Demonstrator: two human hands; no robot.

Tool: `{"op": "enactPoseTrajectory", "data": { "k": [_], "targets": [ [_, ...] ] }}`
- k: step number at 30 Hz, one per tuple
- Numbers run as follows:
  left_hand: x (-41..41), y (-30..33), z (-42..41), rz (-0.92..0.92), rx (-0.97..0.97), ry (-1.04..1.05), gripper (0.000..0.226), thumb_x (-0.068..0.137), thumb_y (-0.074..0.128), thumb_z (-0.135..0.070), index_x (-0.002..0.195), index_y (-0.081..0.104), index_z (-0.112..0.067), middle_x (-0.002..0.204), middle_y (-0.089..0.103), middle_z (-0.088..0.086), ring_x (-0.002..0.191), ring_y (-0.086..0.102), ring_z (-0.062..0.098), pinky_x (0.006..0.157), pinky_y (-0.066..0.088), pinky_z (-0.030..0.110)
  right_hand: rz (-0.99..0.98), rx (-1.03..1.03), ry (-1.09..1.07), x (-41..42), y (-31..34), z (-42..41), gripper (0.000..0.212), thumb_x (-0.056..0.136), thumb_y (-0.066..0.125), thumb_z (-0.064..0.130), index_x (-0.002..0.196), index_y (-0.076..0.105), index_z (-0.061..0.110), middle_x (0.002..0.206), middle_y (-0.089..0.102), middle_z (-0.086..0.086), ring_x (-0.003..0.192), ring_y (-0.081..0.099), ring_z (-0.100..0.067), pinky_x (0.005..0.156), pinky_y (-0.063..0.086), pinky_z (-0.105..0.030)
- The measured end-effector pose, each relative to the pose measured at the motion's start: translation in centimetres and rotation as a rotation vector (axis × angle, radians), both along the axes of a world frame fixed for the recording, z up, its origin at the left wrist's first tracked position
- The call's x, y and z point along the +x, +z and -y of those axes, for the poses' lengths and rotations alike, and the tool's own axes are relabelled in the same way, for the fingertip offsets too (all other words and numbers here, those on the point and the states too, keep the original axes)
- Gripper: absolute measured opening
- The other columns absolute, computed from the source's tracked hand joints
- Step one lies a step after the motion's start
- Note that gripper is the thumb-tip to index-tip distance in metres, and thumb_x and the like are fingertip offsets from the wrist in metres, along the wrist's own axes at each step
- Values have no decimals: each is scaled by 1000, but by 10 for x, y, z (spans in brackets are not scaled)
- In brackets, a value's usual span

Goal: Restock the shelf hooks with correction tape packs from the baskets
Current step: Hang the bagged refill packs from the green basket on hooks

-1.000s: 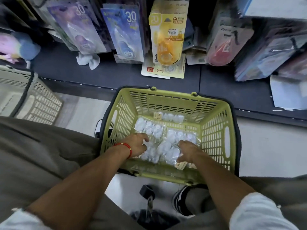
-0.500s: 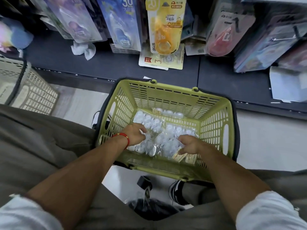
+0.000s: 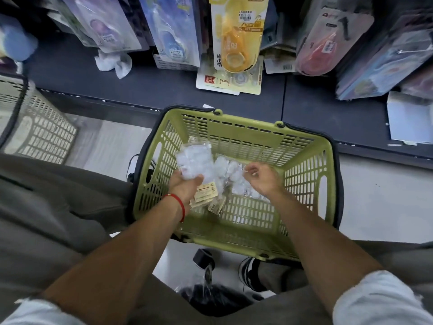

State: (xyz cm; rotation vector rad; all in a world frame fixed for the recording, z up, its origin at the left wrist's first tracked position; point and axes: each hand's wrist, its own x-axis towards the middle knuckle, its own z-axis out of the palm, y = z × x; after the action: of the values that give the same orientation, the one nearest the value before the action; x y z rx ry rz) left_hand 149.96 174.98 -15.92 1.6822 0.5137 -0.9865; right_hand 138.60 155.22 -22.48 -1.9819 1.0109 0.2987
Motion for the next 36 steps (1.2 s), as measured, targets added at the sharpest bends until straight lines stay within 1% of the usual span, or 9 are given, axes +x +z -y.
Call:
{"op": "enactPoseTrajectory", "data": {
  "k": [4, 13, 18, 21, 26, 29, 31, 33, 36],
  "targets": [
    [6, 0, -13, -44, 35, 48, 45, 97, 63, 9, 134, 52, -15, 110, 72, 18, 87, 72, 36, 68, 60, 50, -263, -188, 419, -5, -36, -12, 97, 96, 74, 41, 169, 11, 29, 177, 8, -2, 162, 12, -31, 129, 13, -50],
    [6, 2, -15, -66, 19, 144, 54, 97, 56, 11, 140, 51, -20, 113, 65, 19, 80, 70, 39, 43, 59, 42, -86, 55, 16, -10, -28, 12, 51, 104, 64, 23, 153, 50, 27, 145, 61, -13, 116, 66, -28, 108, 53, -47],
    [3, 5, -6, -60, -3, 132, 40, 89, 59, 8, 120, 58, -18, 118, 63, 24, 94, 69, 46, 79, 57, 72, -21, 602, -6, -14, 27, 44, 68, 87, 81, 12, 147, 53, 26, 142, 62, -8, 99, 79, -20, 87, 65, -37],
    [8, 10, -2, -7, 22, 107, 25, 90, 54, 4, 109, 55, -13, 100, 59, 21, 90, 65, 43, 87, 54, 66, -121, 449, 268, 2, 69, 51, 68, 88, 82, 19, 150, 52, 17, 138, 57, -7, 86, 79, -15, 71, 62, -22],
    [20, 20, 4, 131, 92, -184, 46, 97, 46, 8, 136, 57, -13, 126, 59, 15, 115, 60, 34, 101, 51, 49, -145, 213, 592, 35, 114, 40, 36, 83, 87, 27, 117, 74, 28, 122, 68, 8, 100, 66, -14, 94, 56, -43],
    [8, 26, 3, -84, -87, -289, 16, 100, 56, -16, 115, 60, -13, 110, 71, 13, 90, 73, 35, 74, 57, 38, 4, 62, 495, 46, 107, 16, 35, 83, 87, 28, 112, 66, 30, 104, 63, 13, 97, 60, -11, 84, 48, -33],
    [4, 18, -6, -137, -80, -385, 50, 95, 70, -41, 137, 60, -14, 130, 71, 7, 115, 71, 32, 99, 56, 49, 68, -49, 443, 50, 92, 4, 48, 82, 87, 32, 122, 61, 31, 108, 61, 12, 102, 61, -13, 89, 51, -34],
    [4, 6, -13, -92, -78, -480, 84, 85, 84, -37, 157, 43, -24, 157, 52, 2, 143, 50, 31, 120, 37, 58, 154, -43, 317, 46, 72, -3, 47, 84, 84, 41, 123, 59, 33, 106, 62, 16, 102, 65, -12, 85, 52, -29],
    [8, -9, -19, -107, -56, -322, 73, 88, 83, -15, 152, 47, -17, 141, 65, 14, 121, 69, 34, 100, 57, 53, 98, -90, 73, 22, 32, -1, 40, 99, 64, 52, 129, 59, 26, 115, 69, 11, 96, 65, -10, 85, 49, -31]
  ]
}}
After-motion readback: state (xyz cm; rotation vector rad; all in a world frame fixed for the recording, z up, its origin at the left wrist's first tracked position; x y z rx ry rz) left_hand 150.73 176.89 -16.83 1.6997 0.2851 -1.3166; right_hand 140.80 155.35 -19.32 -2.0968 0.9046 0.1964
